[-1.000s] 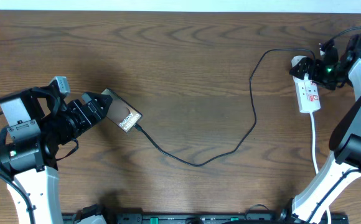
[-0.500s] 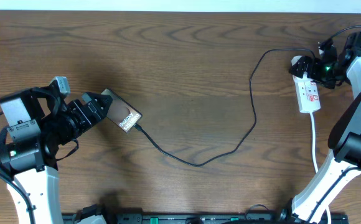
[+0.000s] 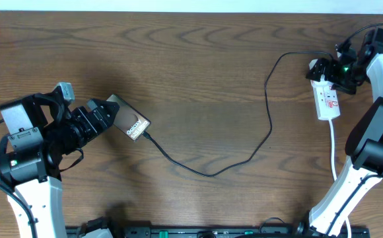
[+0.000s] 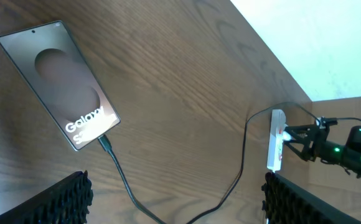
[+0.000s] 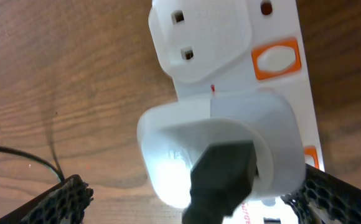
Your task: Plug charger to phone and switch on socket
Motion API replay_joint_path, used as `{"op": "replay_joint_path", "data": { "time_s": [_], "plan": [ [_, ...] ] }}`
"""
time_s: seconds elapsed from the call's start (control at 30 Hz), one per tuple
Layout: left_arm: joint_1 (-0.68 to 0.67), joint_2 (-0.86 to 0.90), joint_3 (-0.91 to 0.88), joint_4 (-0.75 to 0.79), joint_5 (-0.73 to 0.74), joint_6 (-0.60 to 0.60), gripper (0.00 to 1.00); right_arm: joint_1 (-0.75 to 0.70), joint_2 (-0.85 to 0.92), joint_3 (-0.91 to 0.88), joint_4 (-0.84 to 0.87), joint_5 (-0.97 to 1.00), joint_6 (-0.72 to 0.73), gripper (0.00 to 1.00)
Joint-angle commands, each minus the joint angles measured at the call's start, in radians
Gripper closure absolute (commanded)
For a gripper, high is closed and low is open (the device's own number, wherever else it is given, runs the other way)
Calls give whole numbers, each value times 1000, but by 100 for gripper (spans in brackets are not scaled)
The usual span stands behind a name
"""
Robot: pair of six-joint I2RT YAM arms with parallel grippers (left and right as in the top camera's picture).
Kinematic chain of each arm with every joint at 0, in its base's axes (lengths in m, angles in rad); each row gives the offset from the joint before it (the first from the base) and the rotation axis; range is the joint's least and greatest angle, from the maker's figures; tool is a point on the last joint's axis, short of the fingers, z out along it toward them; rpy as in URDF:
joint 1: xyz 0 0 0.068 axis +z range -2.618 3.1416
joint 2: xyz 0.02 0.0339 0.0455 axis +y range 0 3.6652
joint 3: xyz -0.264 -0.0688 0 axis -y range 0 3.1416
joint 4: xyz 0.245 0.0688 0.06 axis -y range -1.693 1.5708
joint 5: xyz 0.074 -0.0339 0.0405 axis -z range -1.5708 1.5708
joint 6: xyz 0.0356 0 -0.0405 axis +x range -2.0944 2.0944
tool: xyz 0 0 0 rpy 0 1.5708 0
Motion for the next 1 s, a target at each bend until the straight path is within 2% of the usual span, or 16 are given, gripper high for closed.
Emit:
{"op": "replay_joint_path", "data": {
  "time_s": [0.0, 0.53, 0.97],
  "plan": [
    [2, -1, -2, -7, -17, 24, 14, 4, 23, 43, -15, -37, 17, 1],
    [2, -1, -2, -7, -17, 24, 14, 15, 25, 12, -12, -39, 6, 1],
    [2, -1, -2, -11, -17, 24, 14, 66, 79, 11, -8, -121, 3, 1]
  ]
}}
